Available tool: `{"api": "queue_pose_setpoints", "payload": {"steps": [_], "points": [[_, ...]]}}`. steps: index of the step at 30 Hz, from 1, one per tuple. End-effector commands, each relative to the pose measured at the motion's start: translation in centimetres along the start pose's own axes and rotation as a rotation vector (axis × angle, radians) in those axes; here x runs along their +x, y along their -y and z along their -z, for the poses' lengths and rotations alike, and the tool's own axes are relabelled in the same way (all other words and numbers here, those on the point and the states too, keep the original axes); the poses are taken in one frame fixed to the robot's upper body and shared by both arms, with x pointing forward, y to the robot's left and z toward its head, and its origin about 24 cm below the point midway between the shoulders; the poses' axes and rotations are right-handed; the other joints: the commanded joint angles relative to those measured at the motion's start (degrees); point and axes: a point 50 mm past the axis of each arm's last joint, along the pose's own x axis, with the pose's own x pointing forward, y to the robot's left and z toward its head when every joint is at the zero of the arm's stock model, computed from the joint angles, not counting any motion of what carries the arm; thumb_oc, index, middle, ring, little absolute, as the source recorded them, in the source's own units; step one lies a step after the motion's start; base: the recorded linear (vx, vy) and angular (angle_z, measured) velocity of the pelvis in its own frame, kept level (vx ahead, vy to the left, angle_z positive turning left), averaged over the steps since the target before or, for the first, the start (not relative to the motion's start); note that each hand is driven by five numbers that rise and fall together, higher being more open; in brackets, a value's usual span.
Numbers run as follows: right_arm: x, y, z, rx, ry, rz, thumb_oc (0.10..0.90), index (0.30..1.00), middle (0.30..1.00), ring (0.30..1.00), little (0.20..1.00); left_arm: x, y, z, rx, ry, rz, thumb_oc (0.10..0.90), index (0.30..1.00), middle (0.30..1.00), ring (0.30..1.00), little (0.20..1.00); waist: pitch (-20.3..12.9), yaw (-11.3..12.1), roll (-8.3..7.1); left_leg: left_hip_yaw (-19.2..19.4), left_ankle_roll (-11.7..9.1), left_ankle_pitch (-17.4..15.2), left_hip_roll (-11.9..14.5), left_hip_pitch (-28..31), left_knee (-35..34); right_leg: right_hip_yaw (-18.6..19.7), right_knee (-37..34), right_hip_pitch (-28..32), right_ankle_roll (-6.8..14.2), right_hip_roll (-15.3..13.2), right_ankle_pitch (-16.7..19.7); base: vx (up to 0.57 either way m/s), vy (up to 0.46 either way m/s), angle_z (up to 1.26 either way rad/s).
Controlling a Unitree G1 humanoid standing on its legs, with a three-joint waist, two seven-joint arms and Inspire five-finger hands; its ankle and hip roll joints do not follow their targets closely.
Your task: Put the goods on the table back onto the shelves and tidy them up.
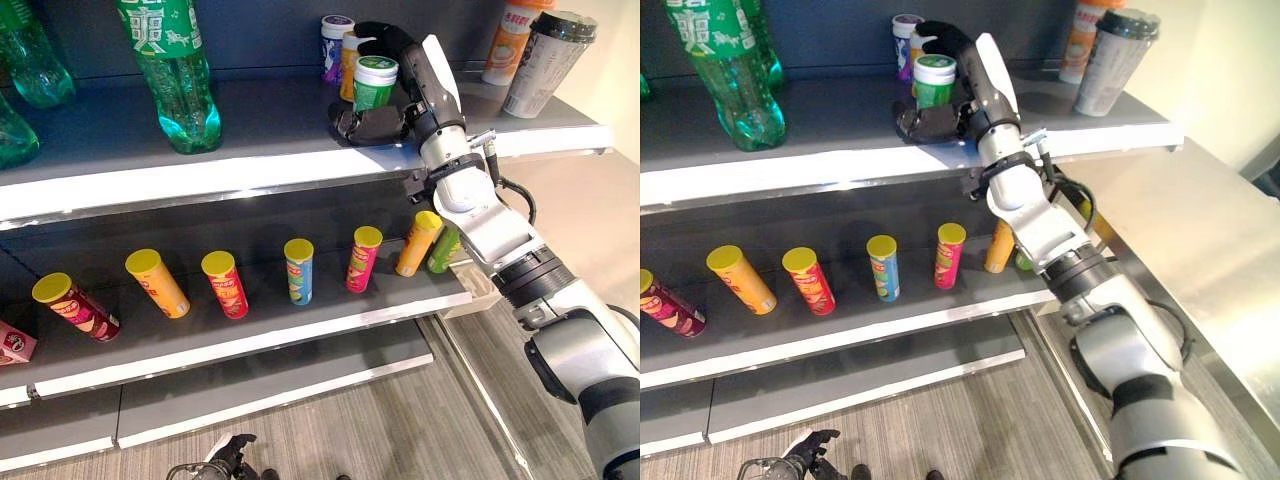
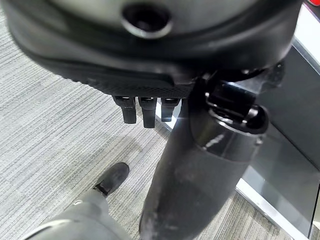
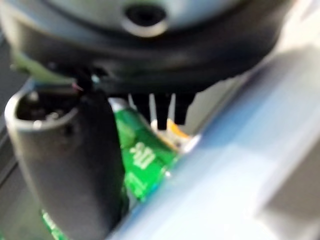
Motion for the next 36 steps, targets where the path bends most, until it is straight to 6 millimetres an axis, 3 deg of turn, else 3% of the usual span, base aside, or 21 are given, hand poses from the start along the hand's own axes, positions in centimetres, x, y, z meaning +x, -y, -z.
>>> {"api": "queue_pose_setpoints", "payload": {"steps": [1,9,25,30,33,34,36], "points": [[1.0,6.1,-3.9,-0.015,0.177,0.244,0.800,0.900,0.900,0.900,0.900,0.6,-2.2,-0.9,0.040,0.002,-0.048,0.800,0.900,0.900,0.900,0.900,-1.04,1.95,-0.60,3.07,-2.32,-8.81,0.39,9.52,0.27,0.47,2.09,0.16,3.57,-0.77,-1.00,0.00,0.000,0.00],[0.1,8.0,-5.2,-0.043,0.255,0.327,0.800,0.900,0.900,0.900,0.900,0.6,-2.3,-1.1,0.041,0.005,-0.057,0.800,0.900,0.900,0.900,0.900,-1.23,1.55,-0.52,3.21,-2.28,-8.95,0.46,9.71,0.27,0.38,2.34,0.18,3.57,-0.60,-1.15,0.00,0.000,0.00],[-2.4,8.7,-7.4,0.089,0.418,0.258,0.800,0.900,0.900,0.900,0.900,0.6,-2.0,-0.9,0.009,-0.004,-0.069,0.800,0.900,0.900,0.900,0.900,-1.58,0.59,-1.16,3.70,-2.42,-9.00,0.75,9.97,0.27,0.47,2.57,0.03,3.67,-0.38,-1.12,0.00,0.000,0.00],[-3.2,10.7,-8.3,0.162,0.463,0.176,0.800,0.900,0.900,0.900,0.900,0.4,-2.1,-0.2,-0.017,-0.021,-0.068,0.800,0.900,0.900,0.900,0.900,-1.80,-0.22,-2.28,4.34,-2.71,-8.82,0.83,10.08,0.27,0.80,2.74,-0.35,3.93,-0.04,-0.90,-0.01,0.011,-0.02],[-5.2,13.4,-9.6,0.192,0.521,0.095,0.800,0.900,0.900,0.900,0.900,0.4,-2.2,0.0,-0.053,-0.025,-0.062,0.800,0.900,0.900,0.900,0.900,-2.09,-1.61,-3.53,5.33,-2.98,-8.72,0.98,9.86,0.27,1.32,2.85,-1.14,4.37,0.34,-0.50,-0.02,0.017,-0.05],[-6.9,14.5,-10.1,0.179,0.550,0.062,0.800,0.900,0.900,0.900,0.900,0.3,-1.9,0.1,-0.082,-0.026,-0.057,0.800,0.900,0.900,0.900,0.900,-2.06,-2.84,-3.72,5.82,-2.99,-8.84,1.09,9.81,0.27,1.64,2.94,-1.51,4.62,0.55,-0.30,-0.03,0.010,-0.08],[-8.3,15.2,-9.9,0.178,0.552,0.056,0.800,0.900,0.900,0.900,0.900,0.3,-1.8,0.2,-0.091,-0.024,-0.052,0.800,0.900,0.900,0.900,0.900,-2.20,-3.25,-4.07,6.05,-2.95,-8.94,1.17,9.77,0.27,1.78,2.87,-1.70,4.75,0.61,-0.14,-0.01,0.006,-0.17]]}}
